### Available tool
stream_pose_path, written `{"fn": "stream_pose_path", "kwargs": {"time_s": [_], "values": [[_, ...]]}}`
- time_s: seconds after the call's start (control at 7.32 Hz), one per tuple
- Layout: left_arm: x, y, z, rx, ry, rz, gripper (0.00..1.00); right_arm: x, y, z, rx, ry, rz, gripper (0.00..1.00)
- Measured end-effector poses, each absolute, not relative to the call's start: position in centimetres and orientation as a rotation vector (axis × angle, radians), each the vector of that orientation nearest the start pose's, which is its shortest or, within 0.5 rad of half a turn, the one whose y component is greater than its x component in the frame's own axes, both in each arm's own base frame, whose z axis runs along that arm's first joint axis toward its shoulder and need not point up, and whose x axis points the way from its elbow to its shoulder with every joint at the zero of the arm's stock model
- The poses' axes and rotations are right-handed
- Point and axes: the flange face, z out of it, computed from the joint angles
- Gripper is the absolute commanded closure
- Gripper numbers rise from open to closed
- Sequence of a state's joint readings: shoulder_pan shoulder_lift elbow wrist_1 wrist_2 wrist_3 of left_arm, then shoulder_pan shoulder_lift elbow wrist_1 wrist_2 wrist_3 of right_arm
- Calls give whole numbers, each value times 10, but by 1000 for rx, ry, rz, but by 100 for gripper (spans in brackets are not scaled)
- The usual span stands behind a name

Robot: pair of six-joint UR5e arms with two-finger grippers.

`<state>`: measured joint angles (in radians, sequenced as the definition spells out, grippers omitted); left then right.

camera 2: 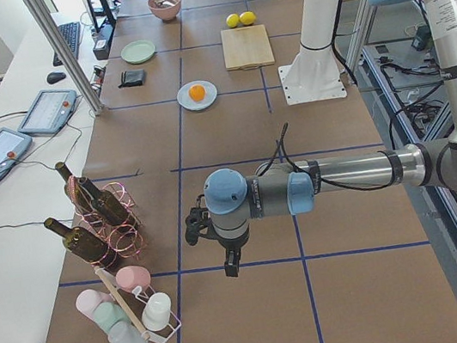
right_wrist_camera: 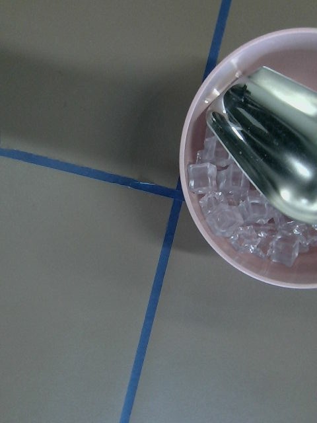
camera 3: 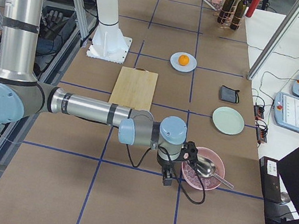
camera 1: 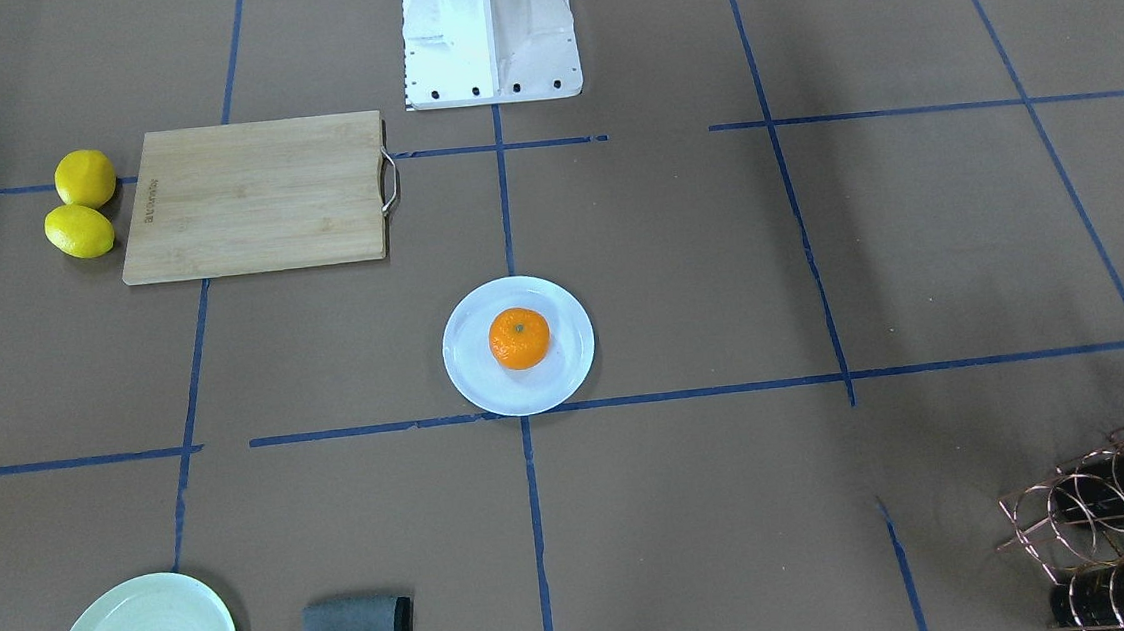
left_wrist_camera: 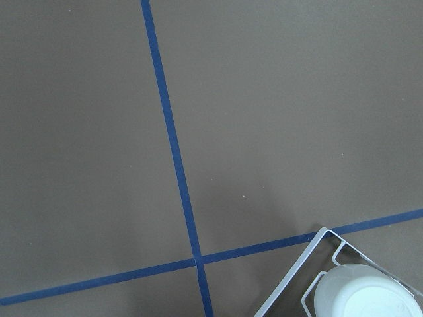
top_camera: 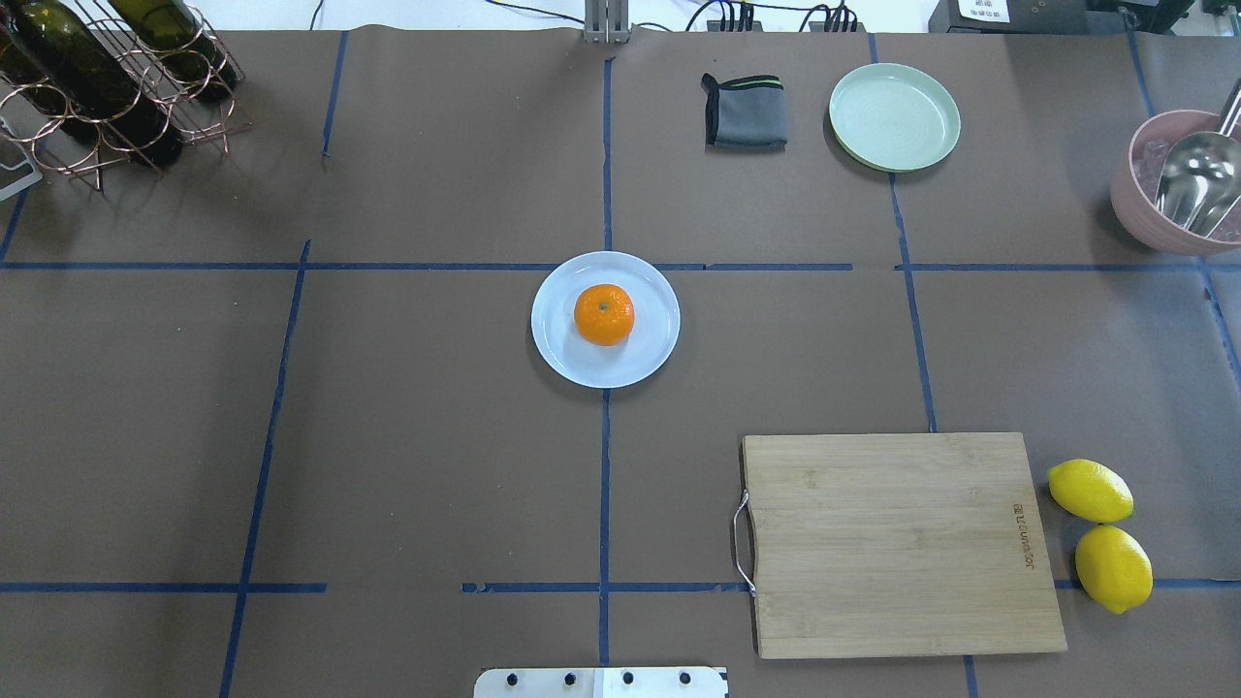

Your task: Pick orange to plate

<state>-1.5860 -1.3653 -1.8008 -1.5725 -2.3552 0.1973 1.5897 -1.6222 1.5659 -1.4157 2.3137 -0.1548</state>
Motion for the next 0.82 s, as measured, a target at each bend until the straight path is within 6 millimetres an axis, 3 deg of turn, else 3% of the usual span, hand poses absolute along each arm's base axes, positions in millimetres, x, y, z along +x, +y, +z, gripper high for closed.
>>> {"fn": "stream_pose_path", "kwargs": {"time_s": [0.41,0.82], "values": [[-69,-409,633,118,778,187,0,86,-488,663,118,-738,-152,0],[-69,-412,629,127,775,193,0,91,-484,676,86,-713,-144,0]]}}
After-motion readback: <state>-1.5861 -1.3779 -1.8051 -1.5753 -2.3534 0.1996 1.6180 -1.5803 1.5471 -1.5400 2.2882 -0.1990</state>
